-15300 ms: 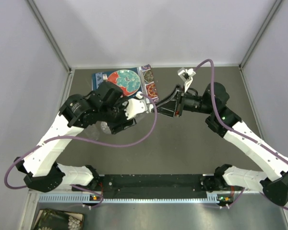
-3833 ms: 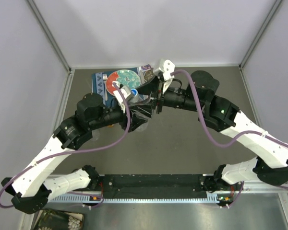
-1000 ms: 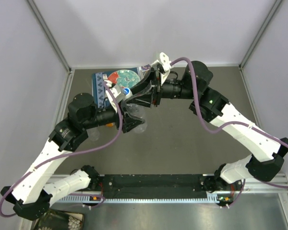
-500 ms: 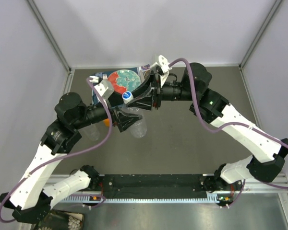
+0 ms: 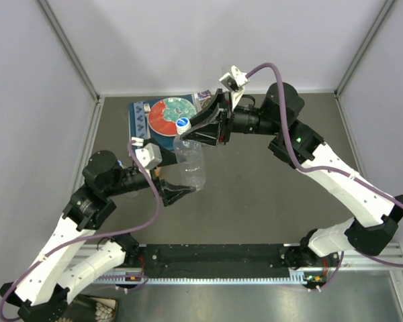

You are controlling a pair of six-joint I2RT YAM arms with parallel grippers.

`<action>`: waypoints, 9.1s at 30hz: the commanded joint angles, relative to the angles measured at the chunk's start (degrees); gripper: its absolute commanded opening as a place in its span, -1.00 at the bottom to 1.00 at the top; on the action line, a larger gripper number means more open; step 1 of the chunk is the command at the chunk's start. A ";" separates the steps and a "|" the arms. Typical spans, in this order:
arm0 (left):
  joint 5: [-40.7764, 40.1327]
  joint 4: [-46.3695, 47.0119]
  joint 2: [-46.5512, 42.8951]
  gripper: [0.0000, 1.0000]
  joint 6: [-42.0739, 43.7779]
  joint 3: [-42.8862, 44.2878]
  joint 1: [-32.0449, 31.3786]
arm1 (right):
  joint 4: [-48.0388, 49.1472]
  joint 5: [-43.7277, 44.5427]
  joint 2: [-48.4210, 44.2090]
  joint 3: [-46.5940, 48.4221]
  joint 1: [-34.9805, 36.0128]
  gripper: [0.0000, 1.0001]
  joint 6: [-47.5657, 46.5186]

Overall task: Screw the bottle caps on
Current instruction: Screw the bottle cap onto the plastic bottle.

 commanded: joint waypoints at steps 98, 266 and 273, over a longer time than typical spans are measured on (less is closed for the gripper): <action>23.15 32.97 -4.10 -1.00 -18.73 -16.12 5.56 | 73.99 -38.68 28.73 29.57 -0.85 -0.07 65.28; -8.14 19.79 -0.94 -1.00 -3.52 -9.18 5.04 | -31.21 -5.02 13.96 19.03 3.80 -1.00 -16.36; -12.87 19.70 -0.15 -1.00 -2.03 -7.94 5.04 | -33.76 10.34 15.81 18.76 7.93 -1.00 -9.09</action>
